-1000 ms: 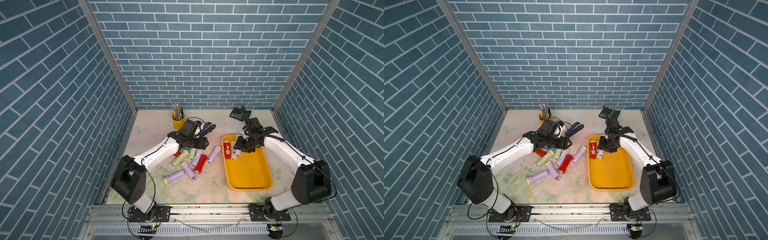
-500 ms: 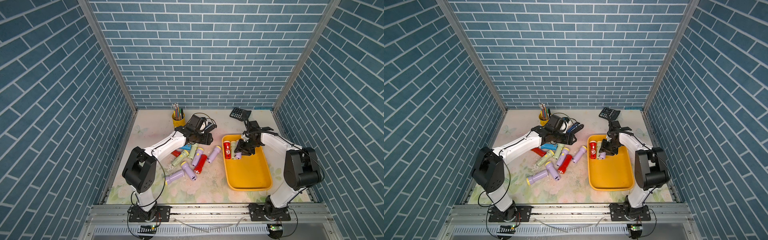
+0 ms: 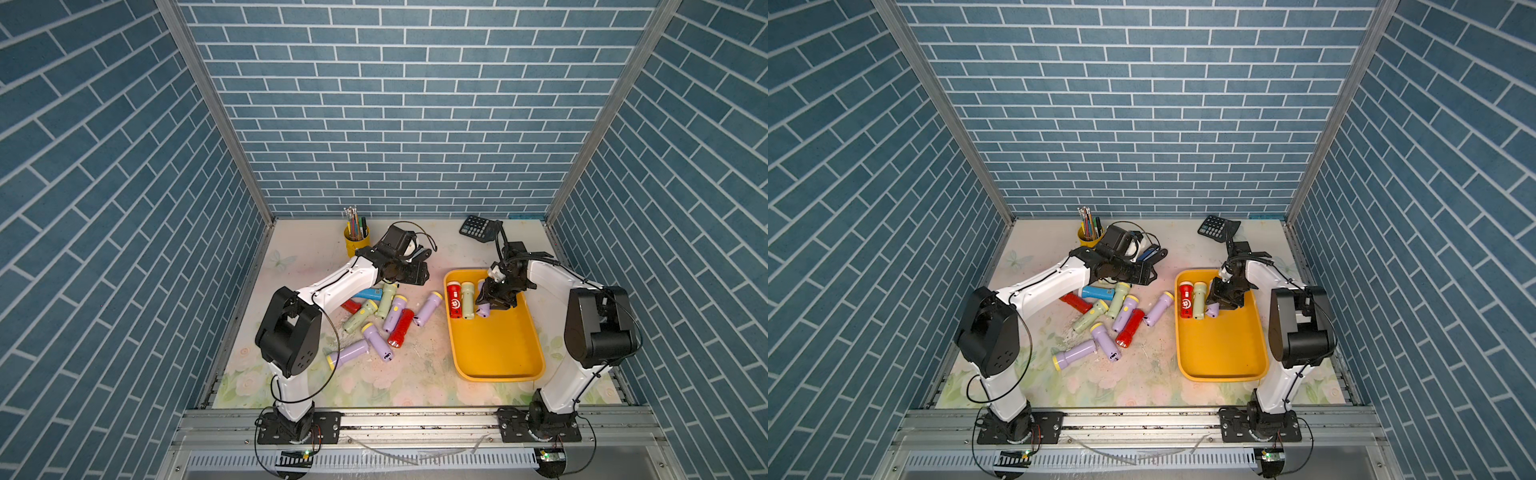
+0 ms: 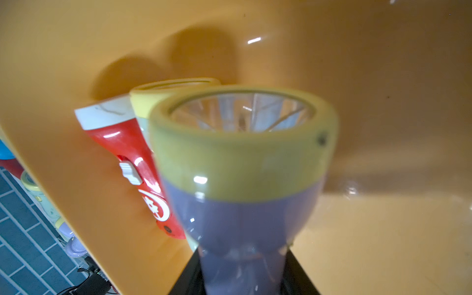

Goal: Put the flashlights into the storage boxes
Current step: Place the flashlight at the storage box.

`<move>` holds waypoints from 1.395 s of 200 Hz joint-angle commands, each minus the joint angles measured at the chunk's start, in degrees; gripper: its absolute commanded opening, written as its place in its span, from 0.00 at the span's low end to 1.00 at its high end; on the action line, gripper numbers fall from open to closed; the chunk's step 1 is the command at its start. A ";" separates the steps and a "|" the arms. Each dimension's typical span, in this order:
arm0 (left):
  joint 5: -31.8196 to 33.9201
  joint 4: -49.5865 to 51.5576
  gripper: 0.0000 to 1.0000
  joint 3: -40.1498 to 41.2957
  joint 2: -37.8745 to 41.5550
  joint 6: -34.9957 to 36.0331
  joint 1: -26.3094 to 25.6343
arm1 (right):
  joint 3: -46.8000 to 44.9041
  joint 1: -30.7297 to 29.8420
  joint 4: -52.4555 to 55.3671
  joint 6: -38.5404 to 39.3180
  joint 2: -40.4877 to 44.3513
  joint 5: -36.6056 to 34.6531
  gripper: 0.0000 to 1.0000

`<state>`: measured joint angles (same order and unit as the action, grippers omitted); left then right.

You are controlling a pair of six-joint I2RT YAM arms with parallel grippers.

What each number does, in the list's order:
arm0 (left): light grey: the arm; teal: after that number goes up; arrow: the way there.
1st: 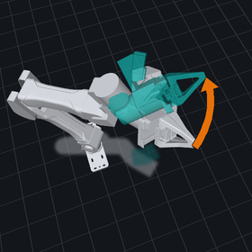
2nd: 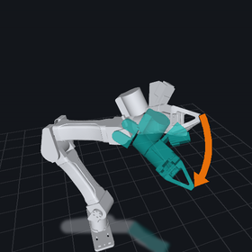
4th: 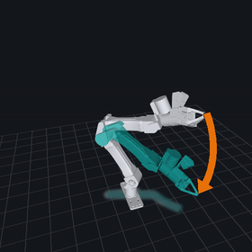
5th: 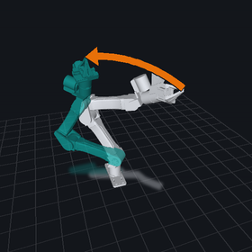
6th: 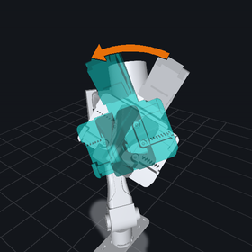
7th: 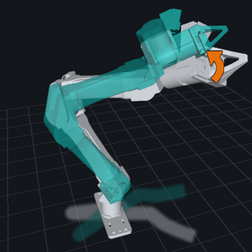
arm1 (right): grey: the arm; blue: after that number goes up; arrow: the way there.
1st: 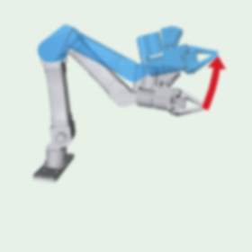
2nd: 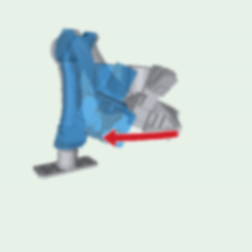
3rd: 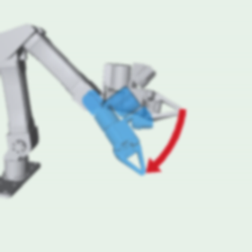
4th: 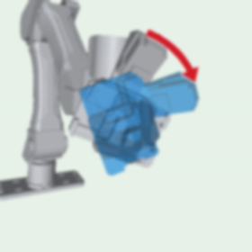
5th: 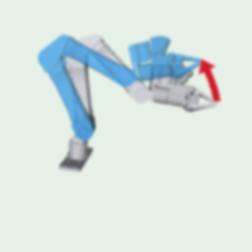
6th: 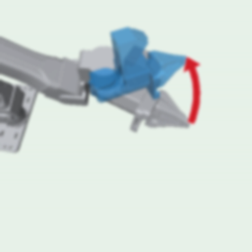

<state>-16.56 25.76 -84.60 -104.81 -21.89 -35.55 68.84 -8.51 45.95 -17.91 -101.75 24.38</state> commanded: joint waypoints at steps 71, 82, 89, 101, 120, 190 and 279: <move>1.19 2.70 0.73 -2.50 -1.33 0.23 -0.60 | 4.02 0.84 1.75 5.61 -3.49 1.11 0.53; 1.11 2.64 0.73 -2.42 -1.34 0.01 -0.63 | 4.25 0.95 1.86 5.61 -3.41 1.11 0.53; 1.20 2.55 0.73 -2.34 -1.31 -0.08 -0.62 | 4.36 0.94 2.06 5.61 -3.28 1.02 0.54; 1.19 2.28 0.73 -2.06 -1.31 -0.31 -0.66 | 4.46 0.95 2.24 5.60 -2.94 0.94 0.55; 1.18 1.97 0.73 -1.89 -1.35 -0.52 -0.58 | 4.85 0.95 2.93 5.59 -2.33 0.11 0.58; 1.16 1.95 0.73 -1.83 -1.70 -0.37 -0.59 | 5.69 0.87 4.98 5.56 -1.57 -3.63 0.61; 2.07 1.49 0.73 0.77 1.00 -1.14 -0.78 | 6.53 -0.01 5.68 3.87 5.83 -5.11 0.61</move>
<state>-15.22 27.07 -85.23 -105.75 -22.72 -35.92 72.71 -7.88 49.41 -14.50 -99.42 20.43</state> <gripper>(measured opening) 0.730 0.614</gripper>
